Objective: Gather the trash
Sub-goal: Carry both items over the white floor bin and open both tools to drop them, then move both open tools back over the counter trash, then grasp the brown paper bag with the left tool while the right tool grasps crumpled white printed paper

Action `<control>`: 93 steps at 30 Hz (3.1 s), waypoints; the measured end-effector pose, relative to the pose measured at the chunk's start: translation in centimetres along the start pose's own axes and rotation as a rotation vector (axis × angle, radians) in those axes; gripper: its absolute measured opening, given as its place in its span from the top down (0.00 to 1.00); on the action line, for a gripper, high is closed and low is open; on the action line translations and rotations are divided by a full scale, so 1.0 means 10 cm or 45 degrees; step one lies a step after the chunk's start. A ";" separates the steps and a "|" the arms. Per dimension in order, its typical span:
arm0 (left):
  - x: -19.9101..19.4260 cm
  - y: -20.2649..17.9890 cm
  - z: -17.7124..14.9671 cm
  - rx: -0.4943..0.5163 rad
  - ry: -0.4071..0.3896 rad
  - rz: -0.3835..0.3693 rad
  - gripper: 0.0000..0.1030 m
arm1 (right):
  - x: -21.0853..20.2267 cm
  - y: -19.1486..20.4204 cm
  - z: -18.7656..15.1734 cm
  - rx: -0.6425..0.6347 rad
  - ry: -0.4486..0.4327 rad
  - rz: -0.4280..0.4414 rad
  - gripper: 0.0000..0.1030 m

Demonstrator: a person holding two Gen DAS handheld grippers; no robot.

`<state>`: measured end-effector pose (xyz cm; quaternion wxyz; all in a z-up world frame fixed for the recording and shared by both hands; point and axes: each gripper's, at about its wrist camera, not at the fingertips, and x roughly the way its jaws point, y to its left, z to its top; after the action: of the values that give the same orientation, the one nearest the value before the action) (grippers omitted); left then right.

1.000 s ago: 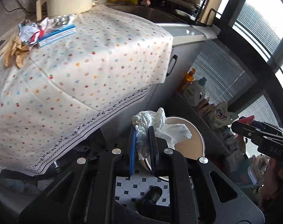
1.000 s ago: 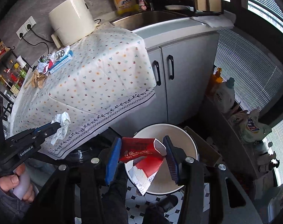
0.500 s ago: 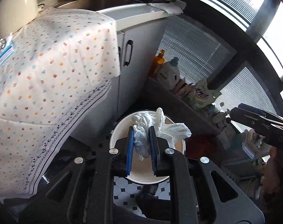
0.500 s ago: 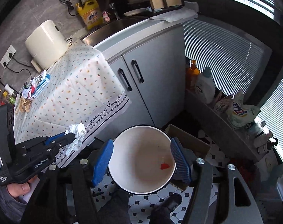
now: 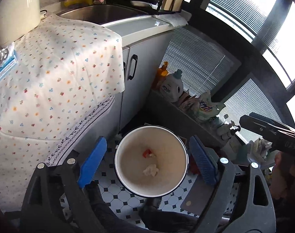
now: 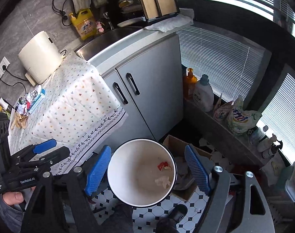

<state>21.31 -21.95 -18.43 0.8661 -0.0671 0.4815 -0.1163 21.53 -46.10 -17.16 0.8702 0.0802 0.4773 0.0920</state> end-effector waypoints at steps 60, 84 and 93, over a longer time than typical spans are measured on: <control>-1.34 3.81 0.18 -0.316 -0.299 0.203 0.97 | 0.90 4.25 0.67 -0.439 -0.061 0.191 0.08; -1.26 4.08 0.02 -0.393 -0.275 0.041 0.50 | 1.20 4.86 0.65 -0.553 0.040 0.218 0.33; -1.32 4.05 0.07 -0.380 -0.327 0.030 0.88 | 1.18 4.75 0.69 -0.527 0.034 0.212 0.33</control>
<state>20.68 20.56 -16.49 0.9022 -0.2032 0.3798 -0.0240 29.55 2.37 -12.32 0.8511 -0.0623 0.4515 0.2605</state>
